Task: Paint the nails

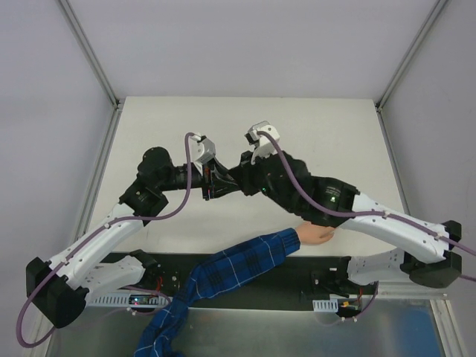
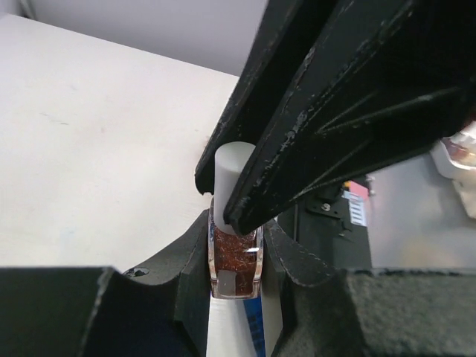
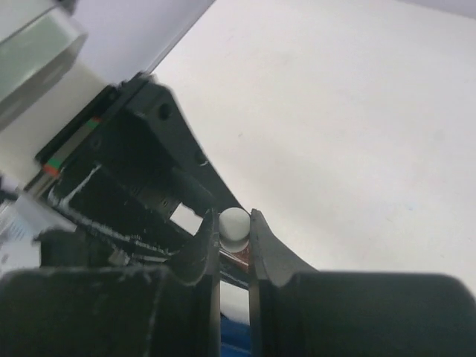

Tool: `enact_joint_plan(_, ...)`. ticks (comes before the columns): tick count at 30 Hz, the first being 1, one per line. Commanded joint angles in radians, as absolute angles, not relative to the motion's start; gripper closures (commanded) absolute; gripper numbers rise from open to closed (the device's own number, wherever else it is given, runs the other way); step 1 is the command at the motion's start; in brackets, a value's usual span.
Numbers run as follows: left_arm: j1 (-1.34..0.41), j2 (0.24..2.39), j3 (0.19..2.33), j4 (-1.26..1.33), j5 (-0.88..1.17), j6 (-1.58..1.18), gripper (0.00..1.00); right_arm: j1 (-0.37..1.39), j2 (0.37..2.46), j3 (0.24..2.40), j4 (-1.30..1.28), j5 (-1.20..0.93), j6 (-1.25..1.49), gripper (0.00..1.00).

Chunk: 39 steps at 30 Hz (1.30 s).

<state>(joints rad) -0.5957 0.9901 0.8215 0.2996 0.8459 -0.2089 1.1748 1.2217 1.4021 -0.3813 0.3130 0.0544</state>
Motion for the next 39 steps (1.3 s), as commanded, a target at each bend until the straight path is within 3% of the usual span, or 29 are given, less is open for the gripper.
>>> enact_joint_plan(1,-0.588,0.927,0.821,0.318,0.577,-0.106,1.0,1.342,1.347,1.509,-0.598,1.031,0.291,1.0)
enact_joint_plan(6,-0.588,0.937,0.825,0.314,0.604,-0.098,1.0,1.33,1.333,1.522,-0.496,0.938,0.136,0.99)
enact_joint_plan(7,-0.588,0.945,0.828,0.314,0.62,-0.094,1.0,1.318,1.319,1.523,-0.476,0.883,0.094,0.96)
enact_joint_plan(8,-0.588,0.949,0.833,0.314,0.667,-0.094,1.0,1.298,1.313,1.529,-0.471,0.742,0.027,0.84)
enact_joint_plan(11,-0.588,0.982,0.853,0.319,0.762,-0.098,1.0,1.207,1.286,1.555,-0.529,0.488,-0.024,0.64)
enact_joint_plan(13,-0.588,1.003,0.871,0.308,0.834,-0.1,1.0,1.128,1.254,1.562,-0.569,0.395,-0.023,0.59)
enact_joint_plan(16,-0.588,1.025,0.891,0.293,0.893,-0.1,1.0,0.987,1.213,1.539,-0.555,-0.05,-0.077,0.52)
enact_joint_plan(19,-0.587,1.038,0.896,0.339,0.998,-0.136,1.0,0.894,1.197,1.534,-0.543,-0.324,-0.133,0.45)
enact_joint_plan(22,-0.588,1.061,0.885,0.426,1.116,-0.228,1.0,0.855,1.193,1.528,-0.516,-0.452,-0.153,0.35)
enact_joint_plan(27,-0.588,1.091,0.876,0.545,1.201,-0.32,1.0,0.812,1.209,1.532,-0.497,-0.529,-0.156,0.34)
enact_joint_plan(34,-0.588,1.089,0.876,0.561,1.209,-0.334,1.0,0.807,1.232,1.513,-0.451,-0.627,-0.143,0.5)
enact_joint_plan(39,-0.588,1.089,0.874,0.563,1.203,-0.336,1.0,0.807,1.253,1.5,-0.434,-0.652,-0.124,0.55)
